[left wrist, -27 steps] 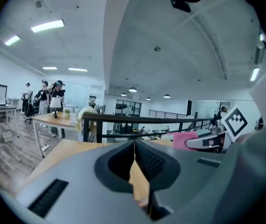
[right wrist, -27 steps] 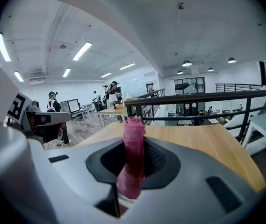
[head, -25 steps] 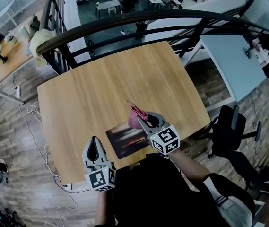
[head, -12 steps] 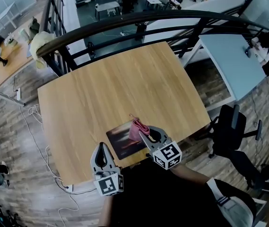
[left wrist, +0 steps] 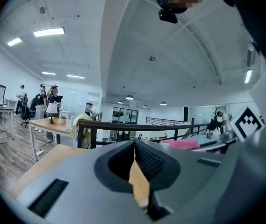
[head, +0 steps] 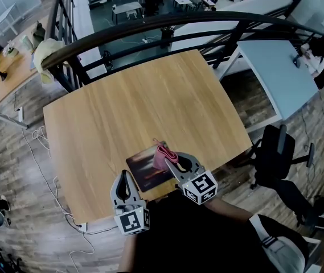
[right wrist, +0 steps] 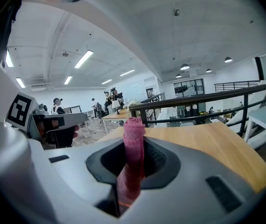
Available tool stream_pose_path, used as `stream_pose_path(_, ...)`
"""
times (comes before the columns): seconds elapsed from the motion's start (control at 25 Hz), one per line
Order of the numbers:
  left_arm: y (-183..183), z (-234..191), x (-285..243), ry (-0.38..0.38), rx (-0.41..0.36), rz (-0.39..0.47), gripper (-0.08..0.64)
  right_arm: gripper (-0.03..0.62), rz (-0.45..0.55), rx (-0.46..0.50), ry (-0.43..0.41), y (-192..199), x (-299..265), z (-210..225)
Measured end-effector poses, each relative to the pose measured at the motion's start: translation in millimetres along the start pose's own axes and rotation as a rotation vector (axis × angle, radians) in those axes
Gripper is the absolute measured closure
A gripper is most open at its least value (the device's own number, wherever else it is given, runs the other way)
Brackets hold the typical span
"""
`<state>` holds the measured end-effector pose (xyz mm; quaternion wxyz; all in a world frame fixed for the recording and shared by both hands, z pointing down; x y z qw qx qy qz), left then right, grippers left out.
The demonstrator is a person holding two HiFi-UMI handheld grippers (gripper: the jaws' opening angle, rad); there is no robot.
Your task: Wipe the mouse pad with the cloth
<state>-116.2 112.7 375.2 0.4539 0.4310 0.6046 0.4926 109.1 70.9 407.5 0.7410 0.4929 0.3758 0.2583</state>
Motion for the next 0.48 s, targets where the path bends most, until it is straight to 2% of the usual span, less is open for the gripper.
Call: stream_pose_path(0.48,-2.6,-4.7,-4.3,0.006,0.006,0.01,0.537,0.52,-0.006,0.011,-0.022,-0.9,-4.7,-5.7)
Point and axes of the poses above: the fingertips, and each gripper's own axes: x backward along the fingers, z to its right, y out of its underside, the point moved 8 cm from there along x, backward along the fingers, and after that the axes turned 2 degrees about -x, right-handed, at the moved point
